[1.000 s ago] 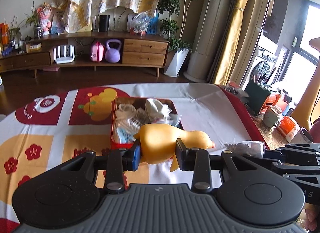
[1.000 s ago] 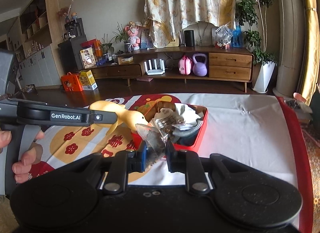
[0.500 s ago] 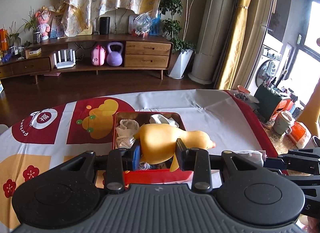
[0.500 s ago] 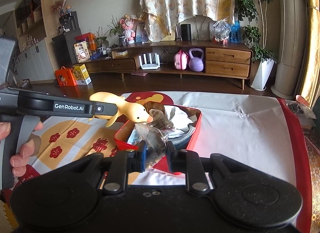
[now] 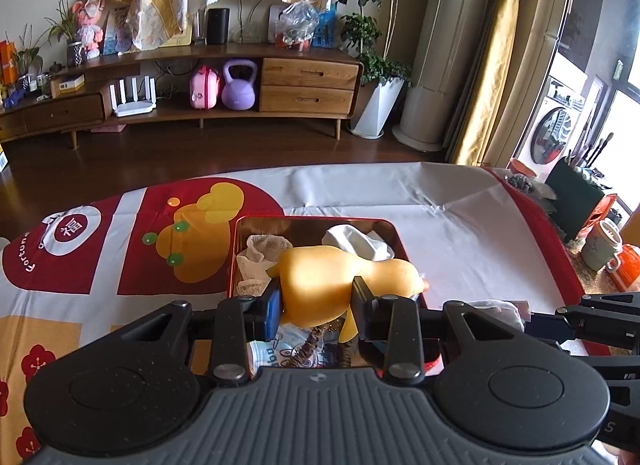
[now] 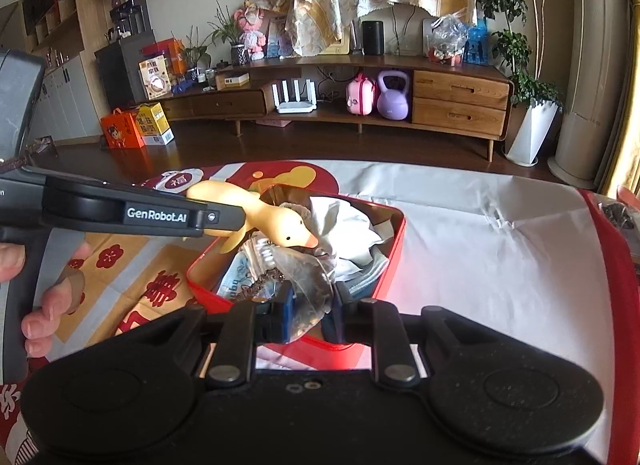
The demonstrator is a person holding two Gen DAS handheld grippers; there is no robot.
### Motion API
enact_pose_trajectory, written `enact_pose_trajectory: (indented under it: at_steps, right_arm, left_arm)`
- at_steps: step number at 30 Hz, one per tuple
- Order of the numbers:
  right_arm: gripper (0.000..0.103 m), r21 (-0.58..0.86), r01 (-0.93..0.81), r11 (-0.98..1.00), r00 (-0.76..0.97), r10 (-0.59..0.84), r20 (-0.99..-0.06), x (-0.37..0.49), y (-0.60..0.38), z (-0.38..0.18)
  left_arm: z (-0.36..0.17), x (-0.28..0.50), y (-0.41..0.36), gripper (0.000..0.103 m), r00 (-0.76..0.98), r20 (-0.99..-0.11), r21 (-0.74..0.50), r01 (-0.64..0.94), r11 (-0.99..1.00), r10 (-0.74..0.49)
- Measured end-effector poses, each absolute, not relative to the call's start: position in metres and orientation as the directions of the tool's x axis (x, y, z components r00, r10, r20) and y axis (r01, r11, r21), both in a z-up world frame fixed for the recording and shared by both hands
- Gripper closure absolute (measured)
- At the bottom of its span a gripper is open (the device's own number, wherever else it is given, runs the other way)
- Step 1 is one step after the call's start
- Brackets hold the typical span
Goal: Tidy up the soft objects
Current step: 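Lift and carry the duck and tea-bag packet over the red tin with both grippers, then open both grippers to release the duck and packet into the tin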
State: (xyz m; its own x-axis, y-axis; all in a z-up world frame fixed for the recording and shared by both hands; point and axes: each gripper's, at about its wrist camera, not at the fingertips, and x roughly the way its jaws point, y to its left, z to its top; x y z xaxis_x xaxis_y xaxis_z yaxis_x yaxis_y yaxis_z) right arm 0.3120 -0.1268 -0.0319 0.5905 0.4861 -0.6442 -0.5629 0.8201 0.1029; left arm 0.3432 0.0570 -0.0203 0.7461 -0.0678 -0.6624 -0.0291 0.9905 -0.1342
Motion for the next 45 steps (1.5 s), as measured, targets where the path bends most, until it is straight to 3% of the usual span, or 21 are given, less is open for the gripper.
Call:
enact_pose_trajectory:
  at_steps: [15,33,37,39,45]
  right_arm:
    - [0.082,0.167,-0.558,0.813,0.496,0.489,-0.717,0.35,-0.105,-0.074]
    - [0.07,0.185,-0.542,0.82,0.478,0.482,-0.734,0.359,-0.103,-0.092]
    - [0.064,0.181,-0.547,0.817,0.477,0.483,-0.734,0.356,-0.102,-0.092]
    - [0.056,0.176,-0.545,0.82,0.487,0.48,-0.73,0.353,-0.103,-0.09]
    - [0.052,0.177,-0.539,0.823,0.503,0.484,-0.716,0.348,-0.108,-0.082]
  left_arm:
    - [-0.065,0.39,0.058,0.068,0.71,-0.701,-0.147,-0.051,0.988,-0.067]
    - [-0.098,0.402,0.055,0.067,0.695,-0.715,-0.14,-0.041,0.989,-0.073]
    - [-0.1,0.401,0.056,0.064,0.7,-0.711,-0.134,-0.044,0.99,-0.066]
    - [-0.099,0.399,0.057,0.061,0.701,-0.71,-0.138,-0.042,0.99,-0.069]
    - [-0.093,0.39,0.058,0.038,0.718,-0.693,-0.135,-0.044,0.99,-0.063]
